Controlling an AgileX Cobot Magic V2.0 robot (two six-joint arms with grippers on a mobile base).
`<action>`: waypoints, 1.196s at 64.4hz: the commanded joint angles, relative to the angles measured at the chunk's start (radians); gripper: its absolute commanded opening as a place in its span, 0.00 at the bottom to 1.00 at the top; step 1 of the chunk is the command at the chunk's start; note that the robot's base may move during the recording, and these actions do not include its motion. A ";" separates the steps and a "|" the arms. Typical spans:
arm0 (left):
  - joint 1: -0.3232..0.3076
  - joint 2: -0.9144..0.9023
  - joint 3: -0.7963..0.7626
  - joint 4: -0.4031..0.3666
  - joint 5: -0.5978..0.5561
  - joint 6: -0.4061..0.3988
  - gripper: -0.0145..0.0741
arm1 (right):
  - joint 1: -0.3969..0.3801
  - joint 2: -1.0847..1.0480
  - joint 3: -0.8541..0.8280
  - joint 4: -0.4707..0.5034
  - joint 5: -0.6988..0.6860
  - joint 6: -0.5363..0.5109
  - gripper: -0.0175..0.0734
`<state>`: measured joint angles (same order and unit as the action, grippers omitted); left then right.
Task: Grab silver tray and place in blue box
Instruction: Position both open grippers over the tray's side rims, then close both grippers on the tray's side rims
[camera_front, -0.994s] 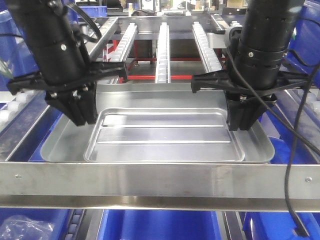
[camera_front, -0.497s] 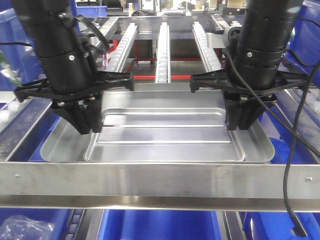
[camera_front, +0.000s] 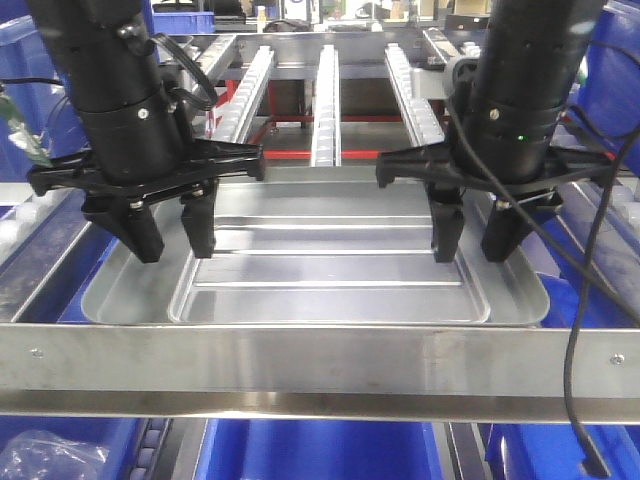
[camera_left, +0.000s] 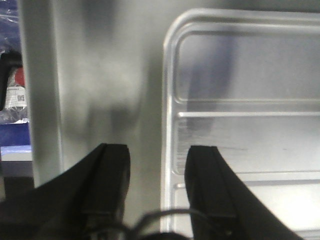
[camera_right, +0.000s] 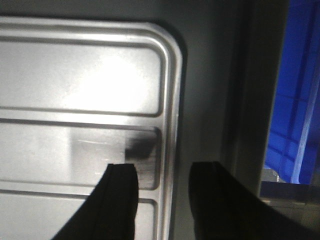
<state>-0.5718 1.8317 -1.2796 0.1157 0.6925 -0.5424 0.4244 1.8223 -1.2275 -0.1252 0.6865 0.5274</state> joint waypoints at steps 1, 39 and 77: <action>0.000 -0.040 -0.029 -0.005 -0.036 -0.014 0.38 | -0.008 -0.031 -0.030 -0.002 -0.031 -0.008 0.61; 0.002 0.007 -0.029 -0.053 -0.071 -0.014 0.38 | -0.008 -0.008 -0.030 0.001 -0.048 -0.008 0.61; 0.002 0.007 -0.029 -0.051 -0.019 -0.014 0.38 | -0.008 -0.008 -0.030 0.005 -0.047 -0.008 0.61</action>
<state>-0.5715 1.8821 -1.2834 0.0670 0.6755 -0.5448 0.4244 1.8571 -1.2289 -0.1193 0.6732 0.5255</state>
